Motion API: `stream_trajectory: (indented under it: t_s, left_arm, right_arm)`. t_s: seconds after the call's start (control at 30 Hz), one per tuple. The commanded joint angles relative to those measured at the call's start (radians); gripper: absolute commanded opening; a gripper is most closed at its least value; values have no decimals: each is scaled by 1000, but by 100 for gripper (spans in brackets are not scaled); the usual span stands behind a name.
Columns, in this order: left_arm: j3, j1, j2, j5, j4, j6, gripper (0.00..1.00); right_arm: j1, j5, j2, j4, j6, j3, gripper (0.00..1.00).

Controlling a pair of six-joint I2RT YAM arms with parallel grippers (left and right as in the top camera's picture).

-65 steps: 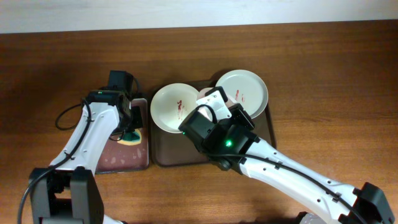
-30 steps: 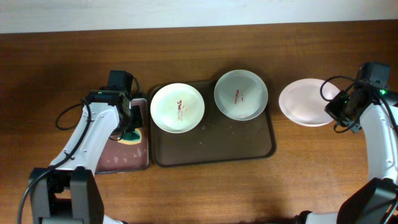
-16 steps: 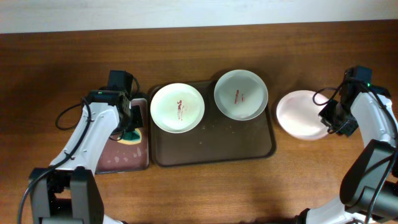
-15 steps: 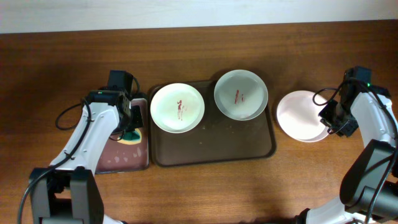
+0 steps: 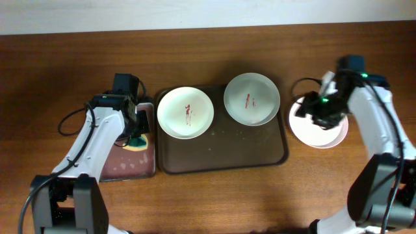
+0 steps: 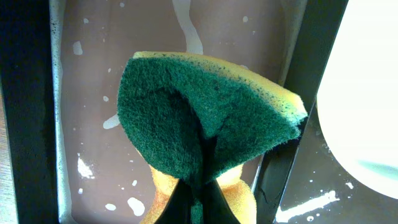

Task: Clean dirty plates on tray and stack at the side
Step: 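Grasp the left plate rim with the right gripper and pull it center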

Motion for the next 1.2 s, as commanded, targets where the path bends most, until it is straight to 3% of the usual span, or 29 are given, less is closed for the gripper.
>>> stream_trajectory:
  t_s: [0.0, 0.03, 0.23, 0.43, 0.5, 0.67, 0.73, 0.9, 1.03, 1.17]
  left_arm:
    - [-8, 6, -17, -4, 2, -11, 0]
    - [-8, 6, -17, -5, 2, -10, 0]
    - [-8, 6, -17, -4, 2, -11, 0]
    - [-8, 6, -17, -4, 2, -11, 0]
    - [-8, 6, -17, -4, 2, -10, 0]
    - [-8, 6, -17, -4, 2, -11, 0]
    - [-8, 6, -17, -4, 2, -11, 0]
    - [-8, 6, -17, -4, 3, -11, 0]
    - [-8, 6, -17, -4, 3, -11, 0]
    - [-8, 6, -17, -4, 3, -11, 0]
  right_arm:
    - [159, -61, -43, 29, -26, 21, 89]
    - [205, -82, -43, 51, -26, 21, 99]
    - [477, -100, -24, 308, 116, 16, 98]
    - [625, 3, 110, 450, 374, 16, 71]
    - [639, 38, 170, 457, 466, 16, 70]
    - [642, 34, 301, 505, 518, 16, 65]
    - [642, 34, 325, 500, 518, 16, 64]
    - [641, 34, 333, 349, 518, 16, 29]
    - [641, 34, 333, 210, 517, 16, 20]
    - [641, 19, 333, 109, 491, 17, 19]
